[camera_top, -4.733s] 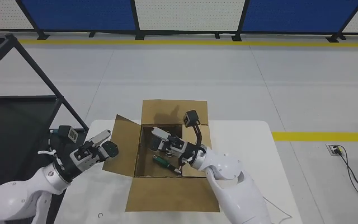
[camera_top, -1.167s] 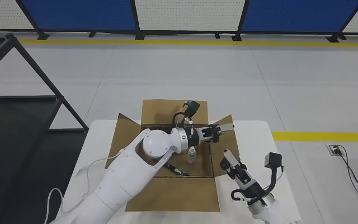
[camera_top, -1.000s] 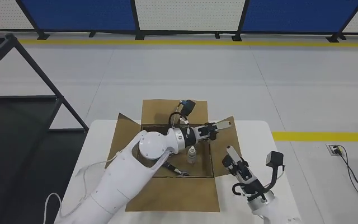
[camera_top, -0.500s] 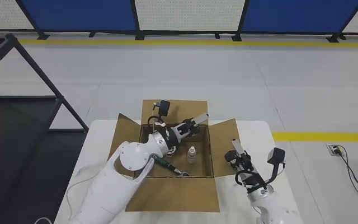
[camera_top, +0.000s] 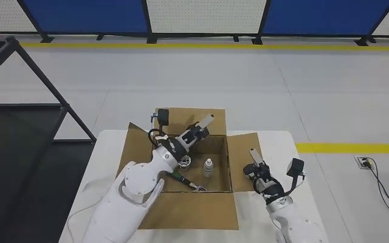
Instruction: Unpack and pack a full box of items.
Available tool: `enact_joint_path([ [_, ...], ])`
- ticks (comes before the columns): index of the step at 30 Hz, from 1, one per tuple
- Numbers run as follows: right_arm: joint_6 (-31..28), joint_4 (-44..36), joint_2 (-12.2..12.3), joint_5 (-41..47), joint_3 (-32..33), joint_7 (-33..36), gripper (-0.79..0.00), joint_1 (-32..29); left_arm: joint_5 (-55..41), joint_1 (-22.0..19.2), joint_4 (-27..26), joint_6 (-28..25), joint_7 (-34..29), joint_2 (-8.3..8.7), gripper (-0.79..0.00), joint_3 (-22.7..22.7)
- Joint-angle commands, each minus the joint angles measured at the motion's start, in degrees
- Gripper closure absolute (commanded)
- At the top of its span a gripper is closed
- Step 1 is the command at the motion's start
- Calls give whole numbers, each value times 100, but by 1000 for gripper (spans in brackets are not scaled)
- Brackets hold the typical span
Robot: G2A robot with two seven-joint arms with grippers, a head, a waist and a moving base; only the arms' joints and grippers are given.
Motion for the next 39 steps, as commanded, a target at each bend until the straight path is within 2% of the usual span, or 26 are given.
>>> enact_joint_path([
  [1, 38, 135, 6, 69, 17, 64, -785, 50, 113, 313, -263, 71, 135, 48, -785, -220],
  [10, 107, 579, 22, 213, 4, 185, -785, 331, 660, 1570, -1296, 560, 675, 214, -785, -1056],
  [20, 168, 741, 34, 274, -67, 225, -785, 615, 913, 2661, -2179, 851, 1062, 294, -785, -1739],
  [24, 167, 811, 40, 310, -69, 223, -785, 680, 1218, 3031, -2507, 1135, 1265, 326, -785, -2058],
  [31, 121, 896, 53, 383, -58, 218, -785, 709, 1151, 3416, -2726, 1457, 1304, 340, -785, -2448],
  [39, 71, 943, 67, 435, -58, 208, -785, 687, 766, 3519, -2456, 1489, 1240, 325, -785, -2680],
])
